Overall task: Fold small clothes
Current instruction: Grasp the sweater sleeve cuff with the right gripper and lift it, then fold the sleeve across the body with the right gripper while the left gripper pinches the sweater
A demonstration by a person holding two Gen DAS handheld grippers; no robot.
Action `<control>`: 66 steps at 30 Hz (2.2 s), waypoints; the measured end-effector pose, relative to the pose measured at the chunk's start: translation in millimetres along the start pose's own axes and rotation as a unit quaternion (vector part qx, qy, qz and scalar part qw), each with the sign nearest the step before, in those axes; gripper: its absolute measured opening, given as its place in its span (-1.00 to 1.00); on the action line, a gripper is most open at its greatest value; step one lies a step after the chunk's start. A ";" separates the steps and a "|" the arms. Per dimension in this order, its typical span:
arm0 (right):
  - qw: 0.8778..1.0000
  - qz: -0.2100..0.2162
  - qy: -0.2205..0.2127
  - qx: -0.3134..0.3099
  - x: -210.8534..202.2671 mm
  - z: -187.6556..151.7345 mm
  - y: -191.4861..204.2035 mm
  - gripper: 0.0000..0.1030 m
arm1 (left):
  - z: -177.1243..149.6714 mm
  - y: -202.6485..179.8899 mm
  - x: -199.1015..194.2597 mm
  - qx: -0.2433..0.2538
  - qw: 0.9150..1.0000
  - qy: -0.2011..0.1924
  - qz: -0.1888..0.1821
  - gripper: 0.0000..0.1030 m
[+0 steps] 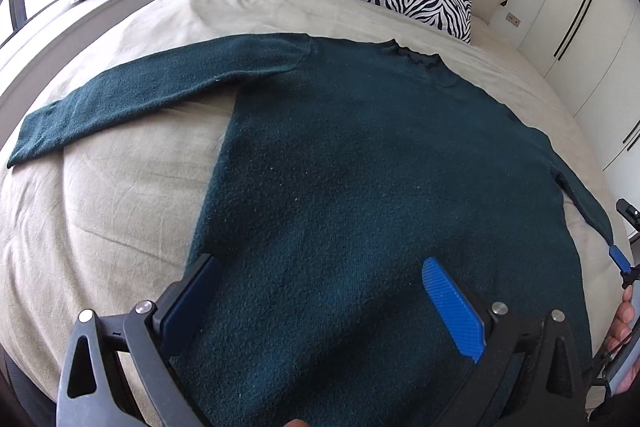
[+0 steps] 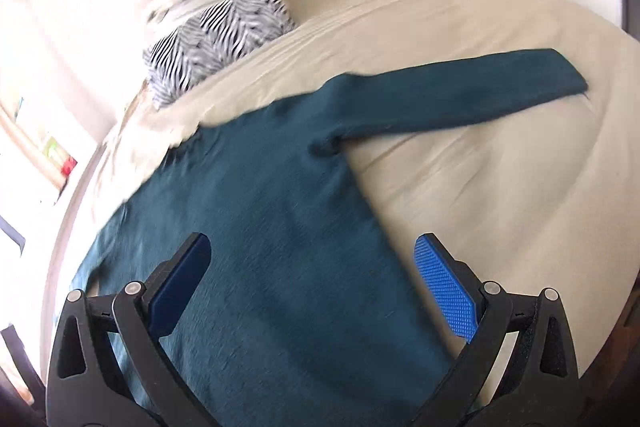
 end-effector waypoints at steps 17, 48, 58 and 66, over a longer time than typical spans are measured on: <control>0.906 0.050 -0.075 0.414 51.6 169.4 -319.4 0.53 | 31.6 -46.1 39.2 -0.018 0.995 0.044 -0.090 1.00; 0.978 0.150 0.062 -0.130 154.0 77.7 162.6 -0.82 | 87.8 -34.6 47.9 -0.136 0.952 0.025 -0.272 0.68; 0.963 0.178 0.161 -0.120 177.9 -75.4 170.9 0.33 | 87.5 -78.0 88.6 -0.162 0.926 0.075 -0.333 0.69; 0.968 0.192 0.154 -0.039 132.7 -47.0 103.3 0.53 | 90.9 -148.0 122.9 -0.128 0.920 0.125 -0.348 0.28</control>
Point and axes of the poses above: each gripper's, at about its wrist camera, not at the fingertips, and x roughly the way its jaws point, y to its left, z to its top, the point moved 10 cm from there along x, roughly the way its jaws point, and after that the axes turned 3 degrees about x, right-handed, at the moved point
